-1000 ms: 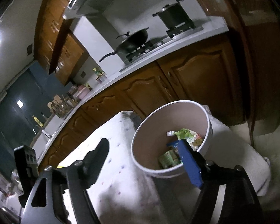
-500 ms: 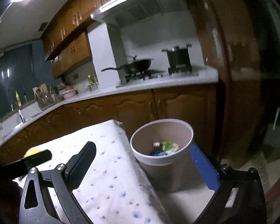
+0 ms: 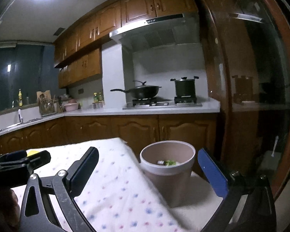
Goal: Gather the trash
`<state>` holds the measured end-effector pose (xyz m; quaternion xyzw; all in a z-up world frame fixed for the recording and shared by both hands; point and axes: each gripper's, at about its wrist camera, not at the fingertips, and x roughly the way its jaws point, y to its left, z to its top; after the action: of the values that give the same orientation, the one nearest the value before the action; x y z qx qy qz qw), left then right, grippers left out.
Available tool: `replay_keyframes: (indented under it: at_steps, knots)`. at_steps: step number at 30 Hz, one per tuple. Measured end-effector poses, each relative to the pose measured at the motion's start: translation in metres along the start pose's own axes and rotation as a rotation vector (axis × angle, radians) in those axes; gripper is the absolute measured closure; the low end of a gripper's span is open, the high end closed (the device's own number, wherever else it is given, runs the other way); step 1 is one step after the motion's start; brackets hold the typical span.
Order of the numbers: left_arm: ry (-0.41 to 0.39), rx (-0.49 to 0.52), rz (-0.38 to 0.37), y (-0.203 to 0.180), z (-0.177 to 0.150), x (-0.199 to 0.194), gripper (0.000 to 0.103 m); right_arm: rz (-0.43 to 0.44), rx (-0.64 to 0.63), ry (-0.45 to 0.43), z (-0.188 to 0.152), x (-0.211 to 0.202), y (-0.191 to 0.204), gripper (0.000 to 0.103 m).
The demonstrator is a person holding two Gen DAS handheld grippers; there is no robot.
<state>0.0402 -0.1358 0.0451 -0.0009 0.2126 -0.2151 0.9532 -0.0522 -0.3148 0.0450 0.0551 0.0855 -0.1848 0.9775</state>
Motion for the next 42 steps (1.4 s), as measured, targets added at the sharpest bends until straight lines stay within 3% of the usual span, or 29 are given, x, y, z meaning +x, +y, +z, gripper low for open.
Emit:
replay_keyframes:
  at_steps: [13,23,42]
  knots:
    - [-0.012,-0.015,0.146,0.035,-0.041,-0.025,0.0,0.106,-0.039,0.128,-0.044,0.01,0.03,0.0]
    - [-0.021,-0.012,0.231,0.038,-0.053,-0.038,0.0,0.188,-0.041,0.15,-0.056,0.009,0.044,0.0]
    - [-0.033,0.0,0.262,0.034,-0.054,-0.051,0.0,0.218,-0.006,0.147,-0.055,-0.003,0.04,0.0]
